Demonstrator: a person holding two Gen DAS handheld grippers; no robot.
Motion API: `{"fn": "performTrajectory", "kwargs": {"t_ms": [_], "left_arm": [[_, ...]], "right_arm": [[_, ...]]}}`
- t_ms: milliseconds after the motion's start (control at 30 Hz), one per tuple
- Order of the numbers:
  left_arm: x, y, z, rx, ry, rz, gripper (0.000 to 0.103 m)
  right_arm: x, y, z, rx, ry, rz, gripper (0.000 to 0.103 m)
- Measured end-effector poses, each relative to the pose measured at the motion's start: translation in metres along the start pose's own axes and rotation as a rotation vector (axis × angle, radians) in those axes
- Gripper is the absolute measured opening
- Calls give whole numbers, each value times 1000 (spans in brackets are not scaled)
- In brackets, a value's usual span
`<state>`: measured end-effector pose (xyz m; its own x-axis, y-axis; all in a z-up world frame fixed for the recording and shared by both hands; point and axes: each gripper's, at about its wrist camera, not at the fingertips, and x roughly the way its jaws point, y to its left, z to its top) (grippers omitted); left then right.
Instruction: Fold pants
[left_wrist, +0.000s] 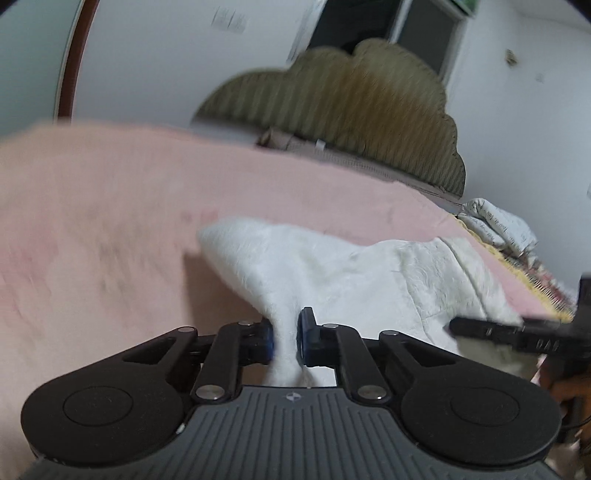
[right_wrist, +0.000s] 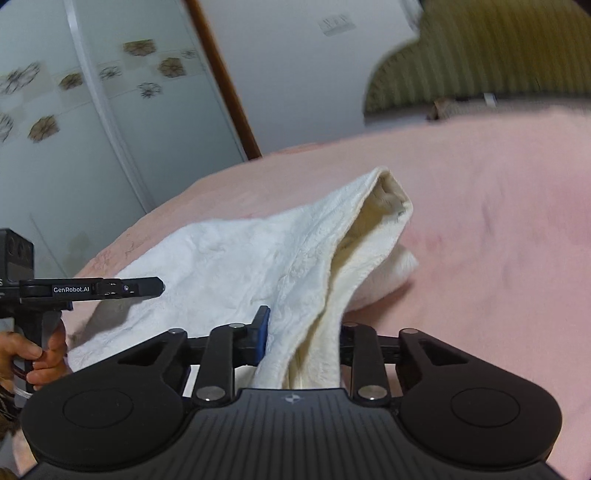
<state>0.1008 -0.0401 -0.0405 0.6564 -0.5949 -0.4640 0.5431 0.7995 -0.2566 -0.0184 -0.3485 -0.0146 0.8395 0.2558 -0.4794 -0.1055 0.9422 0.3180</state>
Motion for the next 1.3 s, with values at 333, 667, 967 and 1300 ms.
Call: {"fn": "performTrajectory", "kwargs": {"t_ms": [333, 667, 967, 1300], "left_arm": [[-13, 16, 42, 69, -81, 204, 22], [-37, 70, 17, -206, 50, 384, 65], [-46, 24, -21, 113, 44, 427, 93], [-102, 15, -23, -54, 23, 347, 94]], "right_arm": [[52, 28, 56, -76, -60, 73, 22], [67, 24, 32, -63, -2, -208, 52], [60, 72, -6, -378, 68, -186, 66], [8, 79, -18, -164, 79, -80, 84]]}}
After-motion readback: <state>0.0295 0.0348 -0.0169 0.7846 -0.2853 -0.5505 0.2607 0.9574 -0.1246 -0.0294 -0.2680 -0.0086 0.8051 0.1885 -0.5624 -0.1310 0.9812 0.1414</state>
